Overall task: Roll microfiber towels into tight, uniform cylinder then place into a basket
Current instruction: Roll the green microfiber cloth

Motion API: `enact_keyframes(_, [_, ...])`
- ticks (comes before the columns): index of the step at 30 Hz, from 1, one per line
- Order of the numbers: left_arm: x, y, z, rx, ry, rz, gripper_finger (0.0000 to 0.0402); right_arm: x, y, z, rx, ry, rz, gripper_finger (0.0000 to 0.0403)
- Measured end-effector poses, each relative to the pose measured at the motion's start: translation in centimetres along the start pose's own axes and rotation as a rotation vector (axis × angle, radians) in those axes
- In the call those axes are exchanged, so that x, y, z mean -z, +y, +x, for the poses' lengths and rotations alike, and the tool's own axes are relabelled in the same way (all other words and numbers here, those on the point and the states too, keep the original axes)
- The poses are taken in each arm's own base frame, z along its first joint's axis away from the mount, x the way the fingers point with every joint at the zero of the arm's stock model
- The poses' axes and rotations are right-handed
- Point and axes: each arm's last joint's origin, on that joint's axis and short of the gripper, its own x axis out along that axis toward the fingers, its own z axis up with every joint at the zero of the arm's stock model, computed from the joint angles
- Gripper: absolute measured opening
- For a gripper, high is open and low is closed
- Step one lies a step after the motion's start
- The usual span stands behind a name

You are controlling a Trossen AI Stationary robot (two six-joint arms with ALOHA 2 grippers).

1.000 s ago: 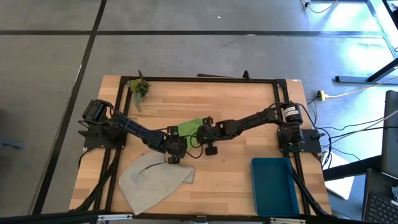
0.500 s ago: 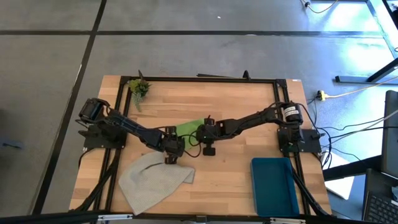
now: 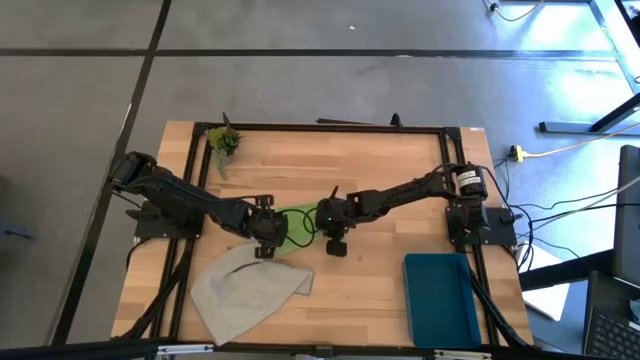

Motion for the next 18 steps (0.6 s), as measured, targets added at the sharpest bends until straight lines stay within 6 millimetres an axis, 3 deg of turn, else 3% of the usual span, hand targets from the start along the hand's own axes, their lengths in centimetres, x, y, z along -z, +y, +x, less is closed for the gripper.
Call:
enact_keyframes(7, [0.0, -0.1, -0.1, -0.026, -0.008, 0.06, 0.0133, 0.1, 0.2, 0.0, -0.187, 0.041, 0.154, 0.0006])
enact_keyframes(18, [0.4, -1.6, -0.6, -0.007, -0.024, 0.116, 0.0133, 0.0, -2.1, -0.4, -0.37, 0.119, 0.465, 0.0006])
